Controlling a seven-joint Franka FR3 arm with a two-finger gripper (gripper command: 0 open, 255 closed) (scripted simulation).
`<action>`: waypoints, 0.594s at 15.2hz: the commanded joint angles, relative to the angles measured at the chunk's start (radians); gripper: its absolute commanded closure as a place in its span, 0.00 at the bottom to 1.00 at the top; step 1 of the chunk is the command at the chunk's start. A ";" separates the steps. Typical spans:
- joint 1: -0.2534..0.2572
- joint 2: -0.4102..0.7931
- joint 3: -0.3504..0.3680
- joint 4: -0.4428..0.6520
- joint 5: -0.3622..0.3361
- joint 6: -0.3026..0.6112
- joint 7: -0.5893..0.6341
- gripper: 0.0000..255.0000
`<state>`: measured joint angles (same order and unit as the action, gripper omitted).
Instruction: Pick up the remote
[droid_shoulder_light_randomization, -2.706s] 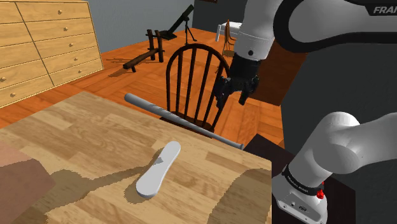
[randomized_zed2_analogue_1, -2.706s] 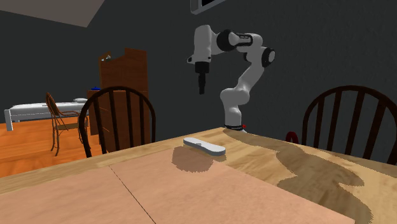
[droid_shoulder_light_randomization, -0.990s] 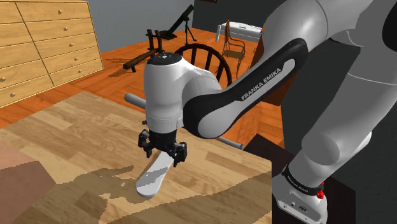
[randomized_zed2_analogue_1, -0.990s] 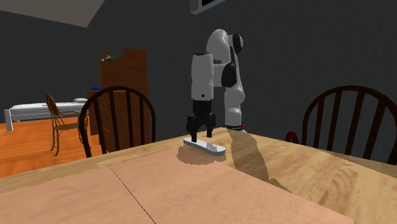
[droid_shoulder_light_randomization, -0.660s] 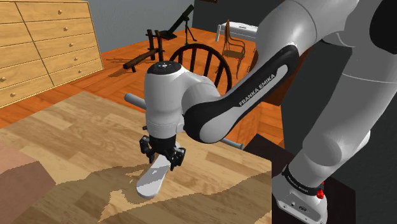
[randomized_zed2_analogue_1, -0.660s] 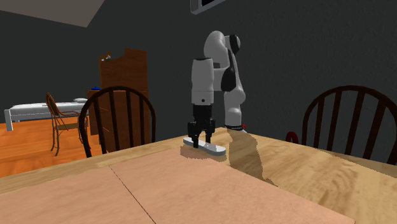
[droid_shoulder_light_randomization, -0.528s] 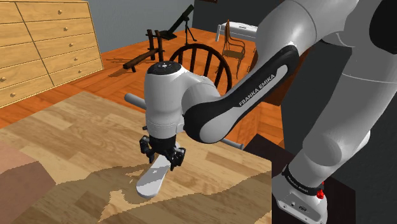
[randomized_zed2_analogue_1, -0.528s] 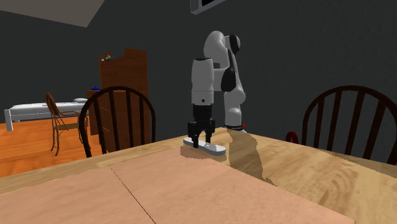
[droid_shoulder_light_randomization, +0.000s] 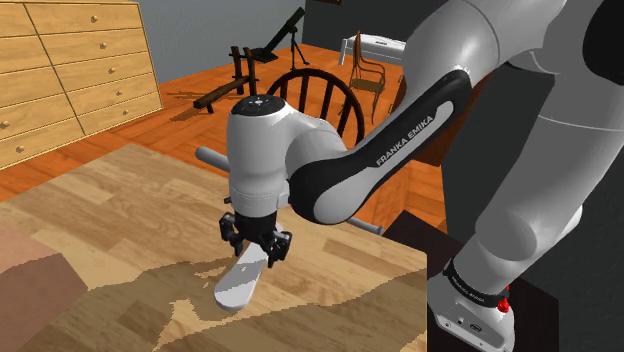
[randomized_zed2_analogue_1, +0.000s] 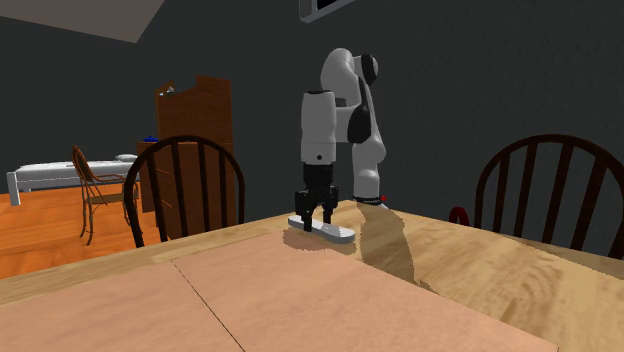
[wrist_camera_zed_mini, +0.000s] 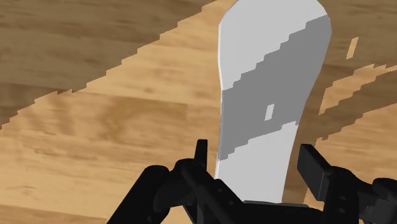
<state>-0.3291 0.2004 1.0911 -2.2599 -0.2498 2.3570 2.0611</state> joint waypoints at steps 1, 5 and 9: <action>-0.017 -0.022 0.018 0.005 0.030 -0.015 -0.022 1.00; -0.059 -0.088 0.059 0.021 0.116 -0.057 -0.082 1.00; -0.088 -0.160 0.083 0.041 0.205 -0.104 -0.145 1.00</action>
<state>-0.4089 0.0614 1.1689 -2.2205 -0.0720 2.2624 1.9359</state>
